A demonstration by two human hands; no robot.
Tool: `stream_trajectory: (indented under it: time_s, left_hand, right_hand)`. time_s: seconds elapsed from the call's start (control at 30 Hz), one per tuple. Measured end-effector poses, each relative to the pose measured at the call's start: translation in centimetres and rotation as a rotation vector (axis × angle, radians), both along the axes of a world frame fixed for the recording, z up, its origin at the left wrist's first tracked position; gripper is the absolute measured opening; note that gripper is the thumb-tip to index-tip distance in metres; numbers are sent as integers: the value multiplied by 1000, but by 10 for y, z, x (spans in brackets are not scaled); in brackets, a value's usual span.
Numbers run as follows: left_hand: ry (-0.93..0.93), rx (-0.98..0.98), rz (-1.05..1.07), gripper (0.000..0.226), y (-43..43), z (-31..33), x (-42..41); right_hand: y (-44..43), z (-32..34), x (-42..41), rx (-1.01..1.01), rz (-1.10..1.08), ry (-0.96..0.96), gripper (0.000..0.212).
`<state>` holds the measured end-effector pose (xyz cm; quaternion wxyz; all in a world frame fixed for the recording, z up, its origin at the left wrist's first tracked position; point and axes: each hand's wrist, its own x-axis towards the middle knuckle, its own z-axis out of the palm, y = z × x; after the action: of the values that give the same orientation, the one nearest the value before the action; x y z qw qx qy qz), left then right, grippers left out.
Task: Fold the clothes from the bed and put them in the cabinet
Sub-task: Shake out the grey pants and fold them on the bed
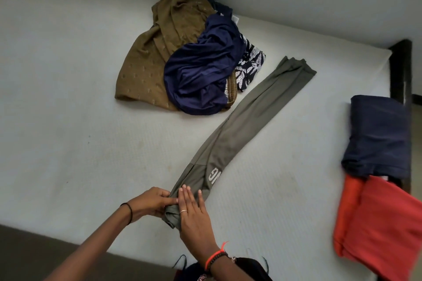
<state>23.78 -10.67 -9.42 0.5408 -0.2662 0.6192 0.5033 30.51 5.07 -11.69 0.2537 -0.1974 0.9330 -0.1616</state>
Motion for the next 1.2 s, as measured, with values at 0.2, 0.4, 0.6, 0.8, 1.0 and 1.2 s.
stream_trajectory:
  time_s: [0.2, 0.4, 0.6, 0.8, 1.0, 1.2]
  left_hand:
    - [-214, 93, -175, 19, 4, 8, 43]
    - [66, -113, -350, 23, -12, -2, 20]
    - [282, -221, -50, 26, -3, -30, -27]
    - [301, -234, -29, 28, 35, -47, -34]
    - [310, -216, -39, 26, 61, -61, -30]
    - [291, -221, -41, 27, 67, -68, -30]
  right_hand:
    - [12, -11, 69, -45, 1, -218, 89]
    - [24, 37, 48, -171, 95, -398, 64]
    - [84, 71, -57, -448, -325, -879, 12]
    - [140, 46, -181, -504, -424, -832, 27]
    - [148, -11, -228, -116, -573, -299, 40]
    - [84, -12, -119, 77, -303, 1, 75]
